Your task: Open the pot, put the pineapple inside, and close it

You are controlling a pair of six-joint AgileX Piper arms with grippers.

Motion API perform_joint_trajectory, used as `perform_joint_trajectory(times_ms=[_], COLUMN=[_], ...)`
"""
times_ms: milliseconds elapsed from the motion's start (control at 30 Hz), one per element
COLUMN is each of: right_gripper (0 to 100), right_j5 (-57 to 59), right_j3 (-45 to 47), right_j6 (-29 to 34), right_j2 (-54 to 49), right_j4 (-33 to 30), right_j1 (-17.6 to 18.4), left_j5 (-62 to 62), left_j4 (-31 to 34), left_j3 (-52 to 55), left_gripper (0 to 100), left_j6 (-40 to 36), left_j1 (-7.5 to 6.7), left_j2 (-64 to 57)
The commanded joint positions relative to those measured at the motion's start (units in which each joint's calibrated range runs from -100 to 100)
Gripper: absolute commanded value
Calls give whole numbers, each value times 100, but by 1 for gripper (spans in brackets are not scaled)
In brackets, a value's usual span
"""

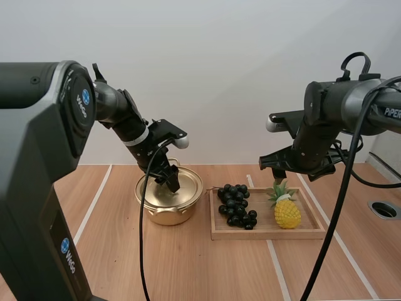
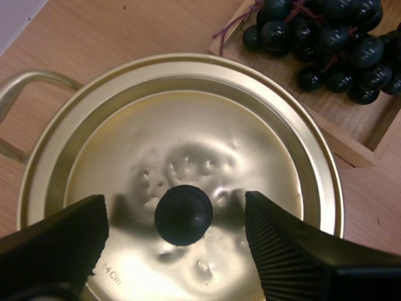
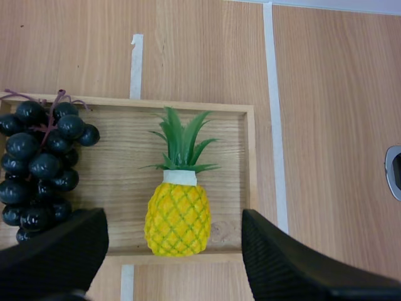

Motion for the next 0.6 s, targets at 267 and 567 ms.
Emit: perform_joint_trajectory(times_ms=[267,567], right_gripper=[100,100], right_j5=[-79,-79], right_j3=[20,20], right_j6=[-35,-35], right_j2=[-47,-47], right_j4=[1,1], right_j1=[-21,-21], left_j5=[-60,-60], left_j4=[-202,-214], left_j3=[-41,-41], left_gripper=[100,100], left_j6=[31,31], left_j1=[3,3], left_j2=[-2,-2])
